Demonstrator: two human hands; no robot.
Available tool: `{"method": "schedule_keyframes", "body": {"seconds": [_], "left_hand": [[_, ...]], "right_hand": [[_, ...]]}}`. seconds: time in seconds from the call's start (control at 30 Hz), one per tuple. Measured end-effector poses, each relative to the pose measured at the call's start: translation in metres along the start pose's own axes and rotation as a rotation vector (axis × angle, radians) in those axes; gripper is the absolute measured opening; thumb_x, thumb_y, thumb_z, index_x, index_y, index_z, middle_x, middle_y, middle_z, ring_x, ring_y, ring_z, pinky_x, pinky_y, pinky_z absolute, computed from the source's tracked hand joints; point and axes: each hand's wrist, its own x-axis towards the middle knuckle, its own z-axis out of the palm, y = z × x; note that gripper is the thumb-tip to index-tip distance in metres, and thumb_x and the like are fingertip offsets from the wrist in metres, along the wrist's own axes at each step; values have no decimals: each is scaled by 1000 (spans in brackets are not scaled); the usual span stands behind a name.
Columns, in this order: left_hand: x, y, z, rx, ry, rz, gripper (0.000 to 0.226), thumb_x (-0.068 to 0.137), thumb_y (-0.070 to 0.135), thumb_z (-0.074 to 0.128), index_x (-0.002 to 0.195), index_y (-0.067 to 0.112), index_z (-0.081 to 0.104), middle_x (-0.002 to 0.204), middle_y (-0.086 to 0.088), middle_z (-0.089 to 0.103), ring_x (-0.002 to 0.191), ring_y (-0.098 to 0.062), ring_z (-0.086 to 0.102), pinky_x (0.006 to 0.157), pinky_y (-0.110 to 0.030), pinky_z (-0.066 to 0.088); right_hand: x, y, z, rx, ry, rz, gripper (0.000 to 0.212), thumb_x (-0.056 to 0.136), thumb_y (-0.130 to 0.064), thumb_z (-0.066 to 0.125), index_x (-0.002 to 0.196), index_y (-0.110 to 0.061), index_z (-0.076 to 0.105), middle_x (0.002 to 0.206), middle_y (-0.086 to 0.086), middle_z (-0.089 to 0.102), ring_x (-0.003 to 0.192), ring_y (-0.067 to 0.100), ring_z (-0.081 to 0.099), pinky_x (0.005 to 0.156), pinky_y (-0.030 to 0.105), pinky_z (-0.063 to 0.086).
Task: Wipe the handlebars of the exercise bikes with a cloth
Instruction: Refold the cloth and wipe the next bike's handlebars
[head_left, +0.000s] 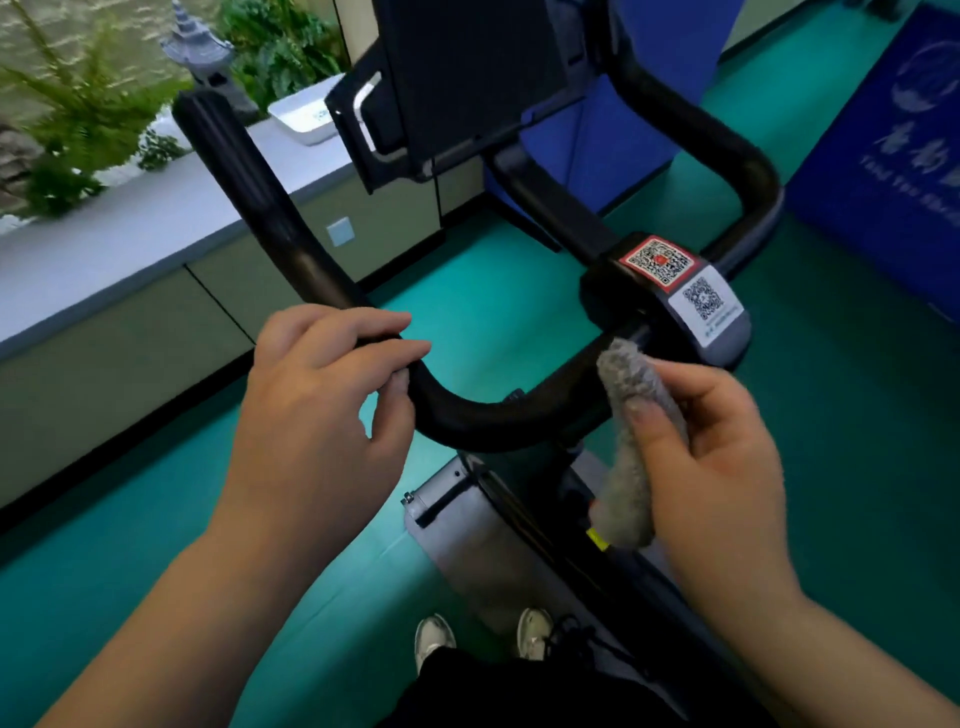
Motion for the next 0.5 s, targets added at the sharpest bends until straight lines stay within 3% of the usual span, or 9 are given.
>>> {"method": "schedule_keyframes", "body": {"seconds": [0.1,0.33,0.5], "left_hand": [[1,3,2,21,9,6,24,88,14,54,100,15,74,107,4,67,103,-28,53,102,-14,21],[2,8,2,90,-5,21,24,88,13,53,101,14,74,104,7,65,103,-31,54,102,-12,19],[2,7,2,96,-19,24,25,89,14,52,102,15,73,104,10,63,105,-32,54,102,-11,19]], "right_hand": [[5,7,8,82,145,-38,25,88,-4,62,95,-28,60,93,-11,65,87,0,63,75,14,49],[-7,25,21,244,160,66,19,88,-3,62,93,-20,55,87,-3,61,78,5,60,72,20,50],[2,25,23,450,208,285,11,90,-12,62,90,-22,58,85,-7,66,86,13,62,88,40,53]]}}
